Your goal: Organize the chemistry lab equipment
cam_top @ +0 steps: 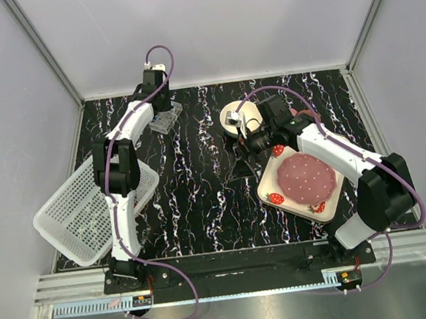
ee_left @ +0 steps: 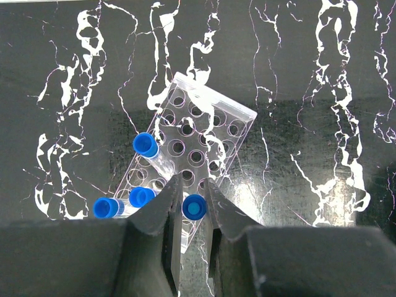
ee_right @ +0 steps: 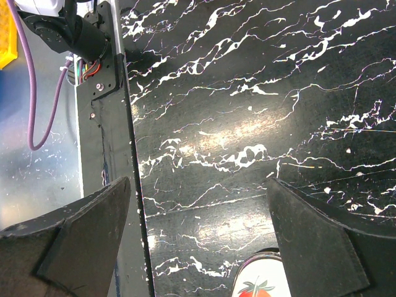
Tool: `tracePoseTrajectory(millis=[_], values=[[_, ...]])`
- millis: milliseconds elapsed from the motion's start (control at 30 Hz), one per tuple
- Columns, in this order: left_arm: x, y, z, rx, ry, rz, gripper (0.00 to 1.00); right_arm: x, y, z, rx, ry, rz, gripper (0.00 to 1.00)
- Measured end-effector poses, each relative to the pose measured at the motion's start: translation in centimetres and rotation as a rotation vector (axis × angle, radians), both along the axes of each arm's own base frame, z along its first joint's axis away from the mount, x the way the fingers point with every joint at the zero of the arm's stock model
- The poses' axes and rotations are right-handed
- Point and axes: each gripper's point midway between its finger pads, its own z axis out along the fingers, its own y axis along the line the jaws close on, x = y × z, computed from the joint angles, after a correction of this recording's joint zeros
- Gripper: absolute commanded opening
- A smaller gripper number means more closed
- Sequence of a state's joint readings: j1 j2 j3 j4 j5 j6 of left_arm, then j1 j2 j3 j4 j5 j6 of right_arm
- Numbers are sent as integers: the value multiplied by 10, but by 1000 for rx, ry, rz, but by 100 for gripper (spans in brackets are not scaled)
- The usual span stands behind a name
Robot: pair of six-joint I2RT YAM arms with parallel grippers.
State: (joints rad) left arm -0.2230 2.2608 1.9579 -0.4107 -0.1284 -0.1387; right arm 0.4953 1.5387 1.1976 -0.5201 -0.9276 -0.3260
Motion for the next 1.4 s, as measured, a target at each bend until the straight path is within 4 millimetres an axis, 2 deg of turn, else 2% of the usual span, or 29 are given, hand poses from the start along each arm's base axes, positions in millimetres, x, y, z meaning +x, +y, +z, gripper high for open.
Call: tracePoseTrajectory(millis=[233,433,700,833,1067,1167,1267,1400], values=[[-1,0,-2,3,6,-2,9,0,0,0,0,0,0,96],[-2,0,-6,5,12,-4,19,0,0,0,1,0,1,96],[-10,2,-21,13,45,-4,30,0,0,0,0,1,1,96],[-12,3,-24,16,52,-5,33,0,0,0,0,0,1,96],[-13,2,-27,16,56,-8,45,0,0,0,0,0,1,96],[-13,2,-23,12,52,-13,50,0,0,0,0,1,1,96],[-14,1,-10,4,33,-18,53,0,0,0,0,1,1,96],[-16,-2,23,-20,-19,-30,56,0,0,0,-1,-2,2,96]])
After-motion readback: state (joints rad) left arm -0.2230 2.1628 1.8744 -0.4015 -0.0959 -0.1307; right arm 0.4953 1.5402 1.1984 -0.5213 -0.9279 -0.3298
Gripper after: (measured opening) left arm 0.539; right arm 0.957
